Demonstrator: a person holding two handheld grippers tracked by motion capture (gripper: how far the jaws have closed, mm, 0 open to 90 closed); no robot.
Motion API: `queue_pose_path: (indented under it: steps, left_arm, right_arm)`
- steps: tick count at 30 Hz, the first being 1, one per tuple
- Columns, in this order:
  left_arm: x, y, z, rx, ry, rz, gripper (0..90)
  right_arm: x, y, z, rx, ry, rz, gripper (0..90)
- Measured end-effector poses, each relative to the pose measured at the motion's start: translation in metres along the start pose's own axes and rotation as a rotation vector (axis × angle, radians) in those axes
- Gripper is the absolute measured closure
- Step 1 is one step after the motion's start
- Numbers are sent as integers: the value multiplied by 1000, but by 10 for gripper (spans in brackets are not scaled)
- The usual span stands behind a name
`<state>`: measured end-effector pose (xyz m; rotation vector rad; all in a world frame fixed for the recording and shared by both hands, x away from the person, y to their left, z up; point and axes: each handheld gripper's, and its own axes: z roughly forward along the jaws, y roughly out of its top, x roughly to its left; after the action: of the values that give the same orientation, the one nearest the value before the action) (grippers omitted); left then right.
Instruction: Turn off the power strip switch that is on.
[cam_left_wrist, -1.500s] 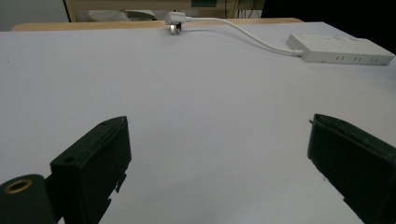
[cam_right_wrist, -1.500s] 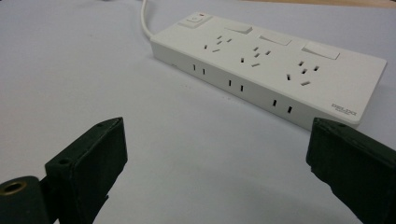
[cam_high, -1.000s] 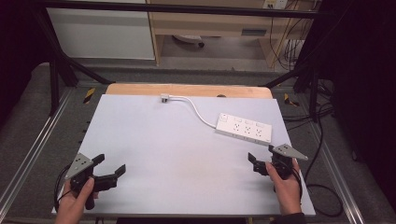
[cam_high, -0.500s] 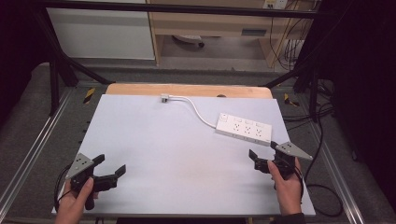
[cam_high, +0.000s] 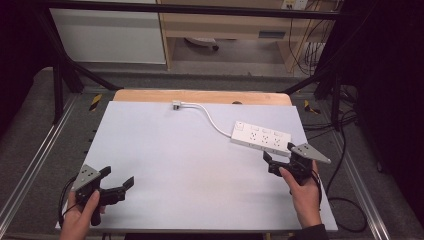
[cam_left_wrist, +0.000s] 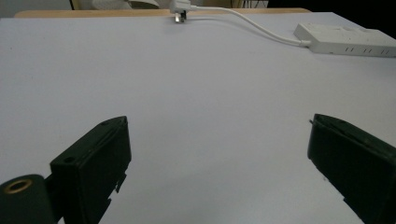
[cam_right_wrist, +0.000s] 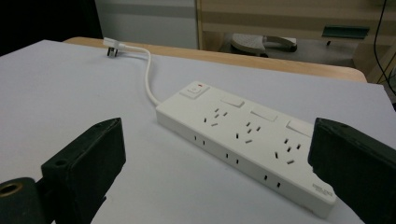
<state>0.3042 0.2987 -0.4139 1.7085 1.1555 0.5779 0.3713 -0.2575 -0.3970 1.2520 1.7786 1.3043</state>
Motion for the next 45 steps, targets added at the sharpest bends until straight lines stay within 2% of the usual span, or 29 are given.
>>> queue_pose_path:
  steps: [5, 8, 13, 16, 17, 18, 25, 31, 32, 33, 36, 39, 41, 43, 45]
  left_arm:
    - [-1, 0, 1, 1, -4, 8, 57]
    - [-2, 0, 0, -5, 1, 20, 57]
    - [-2, -2, 2, 25, -10, 23, 57]
    - [-3, -2, 3, 19, -13, 26, 57]
    - [-3, -2, 3, 22, -13, 29, 57]
    - [-3, -2, 3, 22, -13, 29, 57]
    - [-1, -2, 2, 15, 2, 19, 57]
    - [-1, -3, 2, 24, -1, 17, 57]
    - [-1, -3, 2, 21, -1, 15, 57]
    - [-1, -3, 2, 21, -2, 12, 57]
    - [1, -2, 1, 6, -1, 6, 57]
    - [2, -2, 1, 6, 6, -1, 57]
    - [1, -2, 1, 12, 2, 2, 57]
    - [0, -2, 1, 15, -1, 12, 57]
    - [0, -2, 2, 17, -2, 14, 57]
  right_arm:
    - [-1, 11, 4, 4, 2, -1, 54]
    - [-5, 18, 8, 7, 11, 18, 60]
    - [-10, 28, 16, 15, 9, 19, 68]
    - [-11, 34, 20, 23, 9, 26, 79]
    - [-11, 39, 23, 26, 2, 19, 136]
    - [-11, 39, 23, 26, 2, 19, 136]
    - [-9, 61, 32, 12, 4, -33, 301]
    - [-10, 74, 38, -3, 4, -54, 433]
    - [-10, 74, 38, -3, 4, -54, 433]
    - [-10, 78, 40, -8, 8, -60, 476]
    - [-9, 82, 44, -11, 12, -84, 532]
    - [-9, 84, 46, -19, 3, -92, 577]
    - [-11, 85, 51, -27, -9, -99, 645]
    - [-13, 86, 54, -33, -34, -97, 691]
    - [-16, 86, 57, -46, -38, -88, 723]
